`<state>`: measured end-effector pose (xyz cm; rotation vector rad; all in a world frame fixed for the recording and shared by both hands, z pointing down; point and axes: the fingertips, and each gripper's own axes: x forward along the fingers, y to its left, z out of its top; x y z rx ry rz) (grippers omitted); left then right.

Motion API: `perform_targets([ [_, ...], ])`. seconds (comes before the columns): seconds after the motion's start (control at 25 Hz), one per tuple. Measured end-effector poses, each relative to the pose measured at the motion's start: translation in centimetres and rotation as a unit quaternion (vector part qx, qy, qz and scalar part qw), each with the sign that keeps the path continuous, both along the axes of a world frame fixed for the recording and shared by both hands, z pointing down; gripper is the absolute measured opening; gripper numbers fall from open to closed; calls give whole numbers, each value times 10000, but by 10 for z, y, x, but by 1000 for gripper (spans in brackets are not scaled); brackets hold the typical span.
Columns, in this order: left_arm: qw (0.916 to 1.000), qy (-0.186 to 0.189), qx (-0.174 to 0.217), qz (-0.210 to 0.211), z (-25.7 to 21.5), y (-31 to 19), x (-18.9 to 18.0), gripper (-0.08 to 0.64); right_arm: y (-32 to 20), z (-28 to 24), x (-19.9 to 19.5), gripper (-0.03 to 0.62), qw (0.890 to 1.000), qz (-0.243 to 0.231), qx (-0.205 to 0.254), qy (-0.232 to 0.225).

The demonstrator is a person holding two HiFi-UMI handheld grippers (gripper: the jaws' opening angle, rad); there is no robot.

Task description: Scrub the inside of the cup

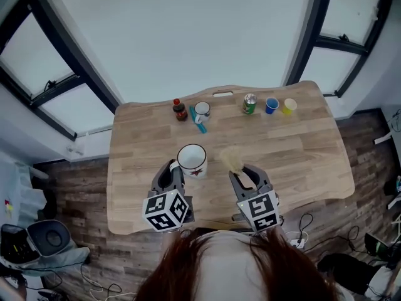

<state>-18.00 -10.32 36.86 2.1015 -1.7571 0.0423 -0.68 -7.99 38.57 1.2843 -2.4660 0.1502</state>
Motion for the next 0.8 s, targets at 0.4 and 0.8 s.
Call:
perform_targets([
  [0.4, 10000, 46, -9, -74, 0, 9, -16, 23, -2, 4, 2, 112, 9998, 168, -77, -33],
  [0.8, 10000, 60, -59, -44, 7, -3, -29, 25, -17, 11, 0, 113, 9993, 337, -183, -35],
])
